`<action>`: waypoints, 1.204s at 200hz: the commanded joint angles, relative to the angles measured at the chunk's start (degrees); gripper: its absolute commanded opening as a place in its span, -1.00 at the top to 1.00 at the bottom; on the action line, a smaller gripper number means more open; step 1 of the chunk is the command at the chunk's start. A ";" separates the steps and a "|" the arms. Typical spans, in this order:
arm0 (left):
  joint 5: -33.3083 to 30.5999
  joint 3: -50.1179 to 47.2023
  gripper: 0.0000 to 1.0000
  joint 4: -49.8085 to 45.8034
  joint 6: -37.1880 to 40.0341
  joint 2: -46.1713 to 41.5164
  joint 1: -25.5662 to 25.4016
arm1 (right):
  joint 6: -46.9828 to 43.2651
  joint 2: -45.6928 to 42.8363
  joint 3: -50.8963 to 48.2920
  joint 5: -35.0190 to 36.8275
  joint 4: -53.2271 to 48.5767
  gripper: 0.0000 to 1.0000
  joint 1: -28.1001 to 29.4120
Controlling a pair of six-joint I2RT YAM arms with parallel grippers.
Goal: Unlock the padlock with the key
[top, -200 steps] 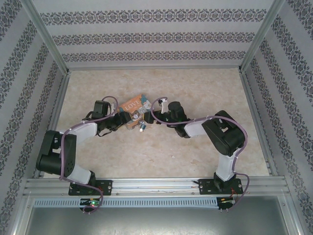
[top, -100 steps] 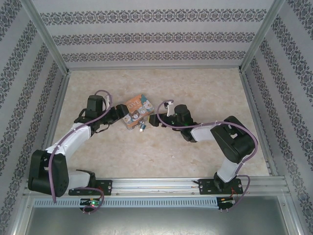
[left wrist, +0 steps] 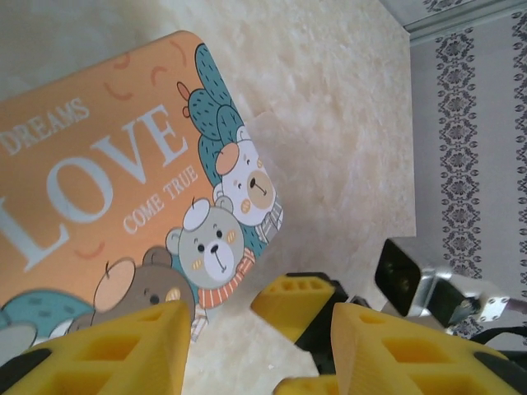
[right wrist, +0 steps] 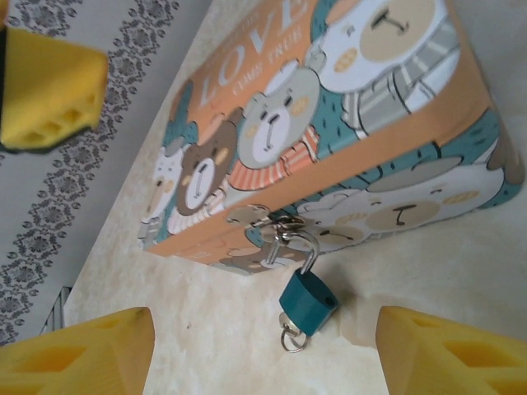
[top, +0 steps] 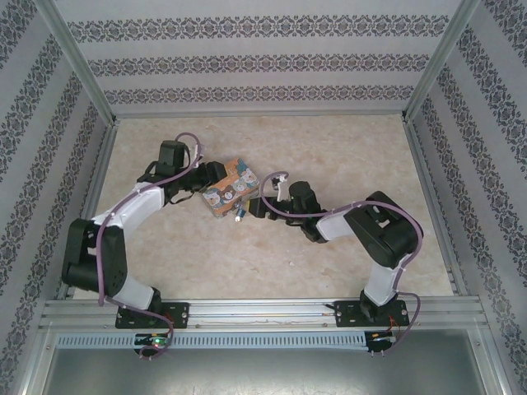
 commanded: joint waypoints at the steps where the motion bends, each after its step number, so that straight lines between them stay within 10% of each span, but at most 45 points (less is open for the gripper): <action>1: 0.22 3.06 0.06 -2.49 3.64 3.20 -0.66 | 1.41 2.26 2.46 -1.90 2.79 -0.41 0.74; 241: 0.32 4.27 0.22 -1.44 4.31 13.20 -1.45 | 3.91 15.42 13.10 -12.96 5.46 -0.08 1.00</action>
